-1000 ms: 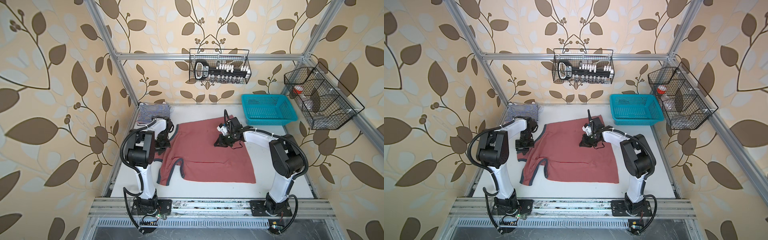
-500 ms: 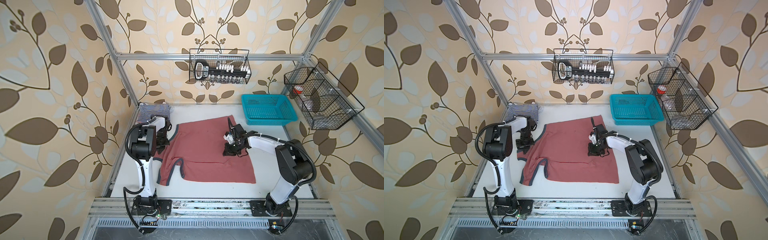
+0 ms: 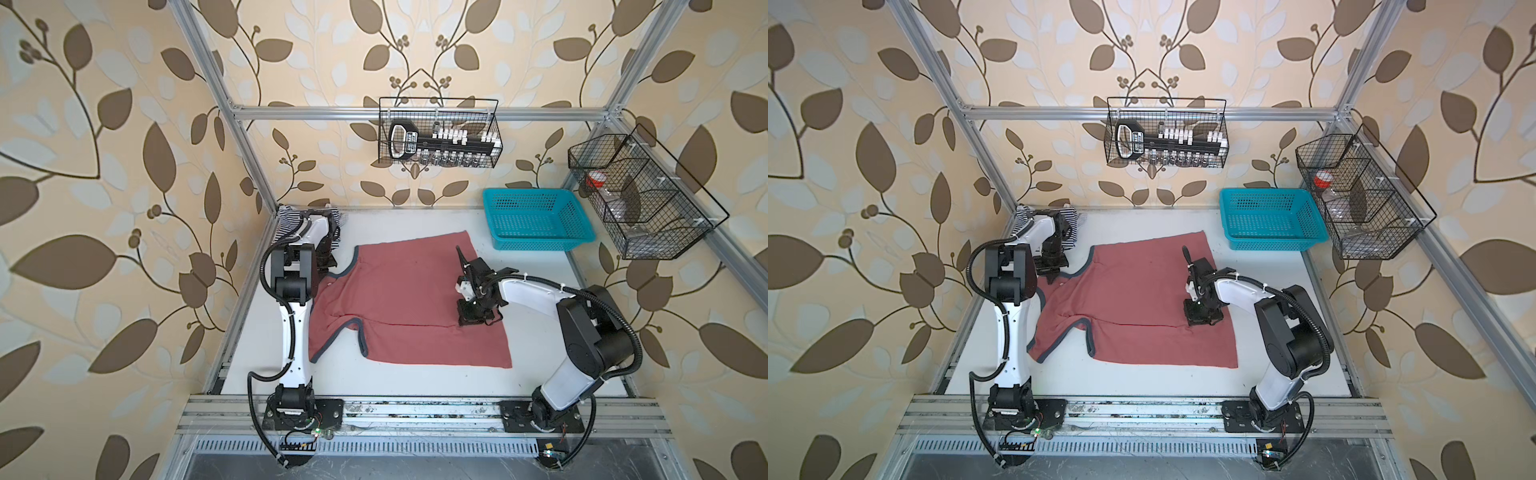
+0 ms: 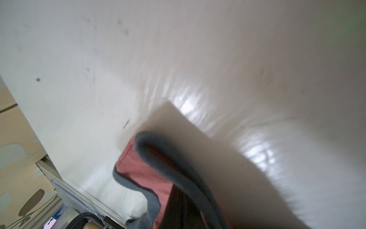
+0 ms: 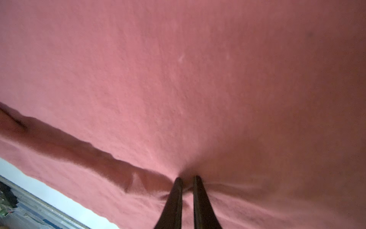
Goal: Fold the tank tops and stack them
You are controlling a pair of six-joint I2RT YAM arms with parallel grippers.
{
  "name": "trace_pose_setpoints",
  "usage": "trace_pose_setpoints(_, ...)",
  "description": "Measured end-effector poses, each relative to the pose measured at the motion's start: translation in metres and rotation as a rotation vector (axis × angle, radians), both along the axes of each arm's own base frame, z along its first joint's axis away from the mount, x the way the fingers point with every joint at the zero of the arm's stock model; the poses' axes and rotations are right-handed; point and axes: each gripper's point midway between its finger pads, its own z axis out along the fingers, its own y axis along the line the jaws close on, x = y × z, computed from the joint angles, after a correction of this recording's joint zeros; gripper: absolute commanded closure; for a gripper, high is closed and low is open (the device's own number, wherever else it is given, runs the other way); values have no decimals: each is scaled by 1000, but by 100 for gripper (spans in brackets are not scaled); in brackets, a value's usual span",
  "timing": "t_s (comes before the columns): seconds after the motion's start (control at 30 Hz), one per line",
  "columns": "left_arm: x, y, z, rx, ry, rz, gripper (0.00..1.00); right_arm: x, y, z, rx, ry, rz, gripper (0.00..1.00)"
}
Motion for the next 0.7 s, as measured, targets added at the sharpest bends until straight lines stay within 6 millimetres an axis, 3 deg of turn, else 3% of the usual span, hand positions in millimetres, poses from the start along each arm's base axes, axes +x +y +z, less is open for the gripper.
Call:
trace_pose_setpoints(0.27,50,13,5,43,-95,-122,85,0,-1,0,-28,-10,7,82)
trace_pose_setpoints(0.53,60,27,10,80,-102,-172,73,-1,3,1,-28,-14,8,78)
trace_pose_setpoints(0.63,64,26,26,80,-147,-163,62,-1,4,3,-20,-18,8,76)
trace_pose_setpoints(0.7,69,25,53,82,-220,-147,57,-3,4,5,-14,-19,5,75)
